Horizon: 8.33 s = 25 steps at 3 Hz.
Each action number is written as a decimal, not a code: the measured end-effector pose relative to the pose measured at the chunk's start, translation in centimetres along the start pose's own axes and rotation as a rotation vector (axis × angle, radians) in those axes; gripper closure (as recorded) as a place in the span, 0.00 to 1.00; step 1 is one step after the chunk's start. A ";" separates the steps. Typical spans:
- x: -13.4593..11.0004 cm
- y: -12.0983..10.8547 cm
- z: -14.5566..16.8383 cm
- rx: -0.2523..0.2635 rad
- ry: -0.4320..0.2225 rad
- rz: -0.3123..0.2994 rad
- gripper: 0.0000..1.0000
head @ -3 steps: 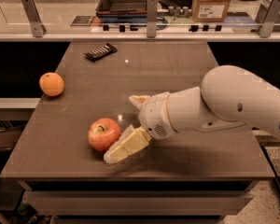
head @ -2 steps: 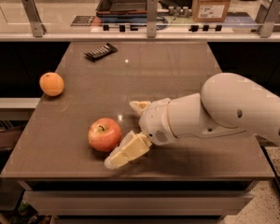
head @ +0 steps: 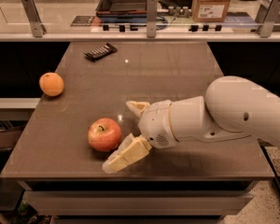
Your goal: Move apple near rxbar chocolate
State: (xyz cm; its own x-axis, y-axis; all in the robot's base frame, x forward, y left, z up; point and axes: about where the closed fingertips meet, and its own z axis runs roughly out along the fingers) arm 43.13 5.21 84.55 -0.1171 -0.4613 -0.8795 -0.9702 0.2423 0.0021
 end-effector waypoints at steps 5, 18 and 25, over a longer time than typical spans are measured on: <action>-2.4 1.8 3.1 -0.014 -0.076 -0.079 0.41; -11.4 -31.3 6.4 0.318 -0.135 -0.008 1.00; -7.9 -31.5 11.8 0.325 -0.171 0.066 0.12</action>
Offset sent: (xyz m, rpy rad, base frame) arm -0.0028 0.0359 0.0103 0.0862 -0.0827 0.0499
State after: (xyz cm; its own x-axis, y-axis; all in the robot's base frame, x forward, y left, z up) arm 77.17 11.31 85.78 -0.1134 -0.2935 -0.9492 -0.8404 0.5379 -0.0659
